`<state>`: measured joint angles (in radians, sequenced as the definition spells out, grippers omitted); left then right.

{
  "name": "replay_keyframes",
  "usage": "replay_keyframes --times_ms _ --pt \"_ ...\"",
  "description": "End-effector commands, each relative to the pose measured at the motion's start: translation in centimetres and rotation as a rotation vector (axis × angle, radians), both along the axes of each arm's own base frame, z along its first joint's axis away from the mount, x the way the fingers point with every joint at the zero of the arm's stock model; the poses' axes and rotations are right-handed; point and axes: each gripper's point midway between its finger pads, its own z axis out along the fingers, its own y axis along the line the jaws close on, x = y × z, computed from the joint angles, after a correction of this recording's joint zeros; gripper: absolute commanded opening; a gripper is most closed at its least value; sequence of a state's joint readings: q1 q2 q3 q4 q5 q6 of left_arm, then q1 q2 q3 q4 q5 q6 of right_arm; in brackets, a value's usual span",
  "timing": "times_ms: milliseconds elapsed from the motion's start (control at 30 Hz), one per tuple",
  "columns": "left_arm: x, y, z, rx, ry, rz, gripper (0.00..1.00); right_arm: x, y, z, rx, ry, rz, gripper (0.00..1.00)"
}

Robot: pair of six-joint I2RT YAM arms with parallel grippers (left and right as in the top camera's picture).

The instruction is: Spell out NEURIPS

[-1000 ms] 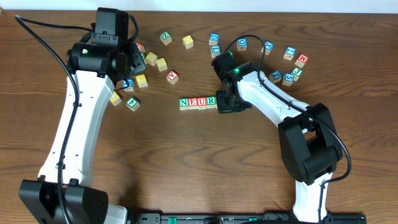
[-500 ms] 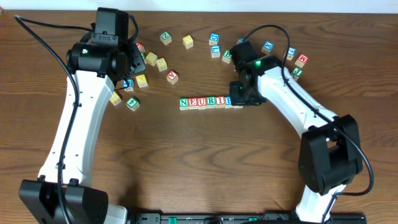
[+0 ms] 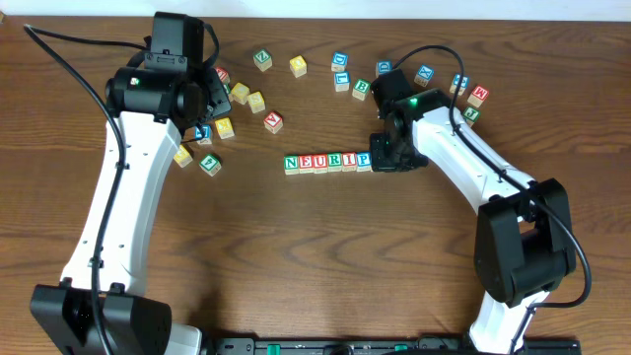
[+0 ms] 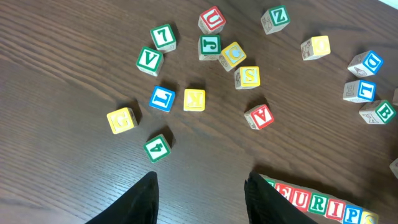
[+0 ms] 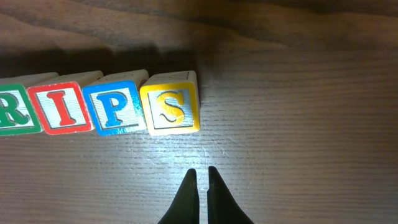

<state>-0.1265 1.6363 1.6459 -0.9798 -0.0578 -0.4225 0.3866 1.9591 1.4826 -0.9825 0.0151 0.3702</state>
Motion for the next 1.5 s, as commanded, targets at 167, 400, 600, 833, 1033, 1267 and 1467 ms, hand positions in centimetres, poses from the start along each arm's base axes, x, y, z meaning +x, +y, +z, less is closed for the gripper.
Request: replay_keyframes --times_ms 167,400,600,833,1033,1267,1467 --pt "0.0 -0.1 -0.7 0.000 0.019 0.007 0.45 -1.1 0.1 -2.5 -0.001 0.041 0.018 0.01" --pt "0.0 -0.1 -0.7 0.000 0.019 0.007 0.45 -2.0 0.4 -4.0 0.030 0.059 -0.007 0.01" --pt "0.0 -0.1 -0.7 0.000 0.019 0.007 0.44 -2.3 0.4 -4.5 0.031 0.064 -0.005 0.01" --pt "0.0 -0.1 -0.7 0.000 0.019 0.007 0.44 -2.4 0.8 -4.7 0.033 0.058 -0.001 0.02" --pt "0.0 -0.1 -0.7 0.000 0.019 0.007 0.45 -2.4 1.0 -4.7 0.032 0.053 0.005 0.03" --pt "0.0 -0.1 -0.7 0.000 0.019 0.007 0.44 -2.4 1.0 -4.9 0.035 0.048 0.005 0.03" --pt "0.0 -0.1 -0.7 0.000 0.019 0.007 0.44 -2.3 1.1 -4.9 0.036 0.044 0.005 0.03"
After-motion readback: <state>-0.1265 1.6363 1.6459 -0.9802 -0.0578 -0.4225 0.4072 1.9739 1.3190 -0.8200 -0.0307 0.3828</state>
